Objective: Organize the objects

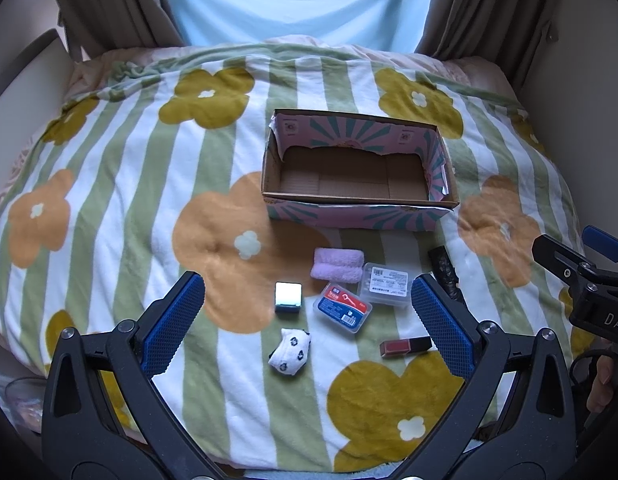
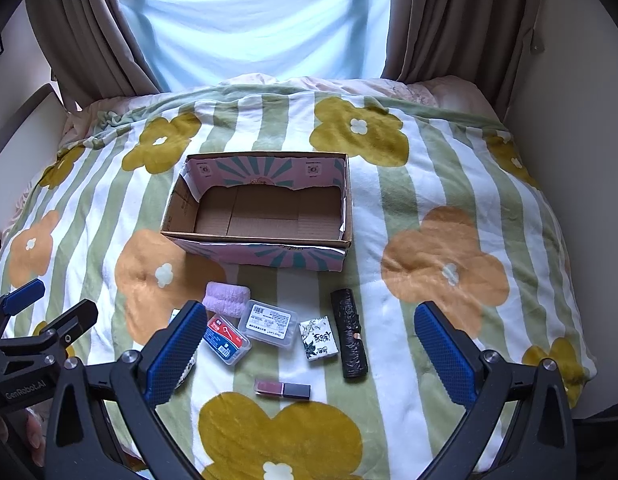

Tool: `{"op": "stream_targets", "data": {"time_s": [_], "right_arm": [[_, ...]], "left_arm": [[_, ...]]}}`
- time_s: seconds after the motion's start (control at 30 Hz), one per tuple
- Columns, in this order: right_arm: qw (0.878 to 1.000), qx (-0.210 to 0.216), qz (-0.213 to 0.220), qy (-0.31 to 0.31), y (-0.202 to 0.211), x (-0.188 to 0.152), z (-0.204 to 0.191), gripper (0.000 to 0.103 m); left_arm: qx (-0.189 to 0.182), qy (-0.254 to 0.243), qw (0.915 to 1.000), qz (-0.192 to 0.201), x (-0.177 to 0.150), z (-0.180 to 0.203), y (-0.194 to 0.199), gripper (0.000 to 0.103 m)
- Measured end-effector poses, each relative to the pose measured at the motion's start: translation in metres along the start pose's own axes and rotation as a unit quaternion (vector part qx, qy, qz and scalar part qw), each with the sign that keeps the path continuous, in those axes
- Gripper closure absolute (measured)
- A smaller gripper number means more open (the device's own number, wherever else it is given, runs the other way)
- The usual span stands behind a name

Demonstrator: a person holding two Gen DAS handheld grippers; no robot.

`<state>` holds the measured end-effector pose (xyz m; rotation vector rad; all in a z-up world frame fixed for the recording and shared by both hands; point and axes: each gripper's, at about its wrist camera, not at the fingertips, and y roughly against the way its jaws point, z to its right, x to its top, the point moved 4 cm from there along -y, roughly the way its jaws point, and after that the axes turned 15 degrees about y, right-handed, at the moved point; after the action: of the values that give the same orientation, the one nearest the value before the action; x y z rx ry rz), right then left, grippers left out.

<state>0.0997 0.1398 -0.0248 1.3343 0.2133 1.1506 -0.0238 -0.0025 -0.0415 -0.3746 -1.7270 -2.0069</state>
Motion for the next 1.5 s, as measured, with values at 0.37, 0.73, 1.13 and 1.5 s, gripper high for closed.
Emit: {"op": "stream_targets", "data": {"time_s": [0.37,0.73,1.13,1.5], "right_arm": [[1.000,-0.003,-0.001,-0.005,0.000,0.000,-0.001,0.000],[1.000,-0.005,0.000,-0.013,-0.003,0.010,-0.001,0.000],[0.990,-0.048,-0.042,-0.123,-0.032,-0.028,0.011,0.000],[0.988,-0.030,-0.105,-0.112,-0.109,-0.084,0.037,0.004]], "left_arm": [[-0.003,-0.005,1.0000,-0.001,0.001,0.000,0.000,0.001],[-0.009,0.010,0.9999,-0.009,0.005,-0.004,-0.003,0.001],[0.003,0.064,0.9966,-0.052,-0.032,-0.036,-0.039,0.001],[0.050,0.095,0.9892,-0.100,-0.091,-0.059,-0.118,0.001]]}}
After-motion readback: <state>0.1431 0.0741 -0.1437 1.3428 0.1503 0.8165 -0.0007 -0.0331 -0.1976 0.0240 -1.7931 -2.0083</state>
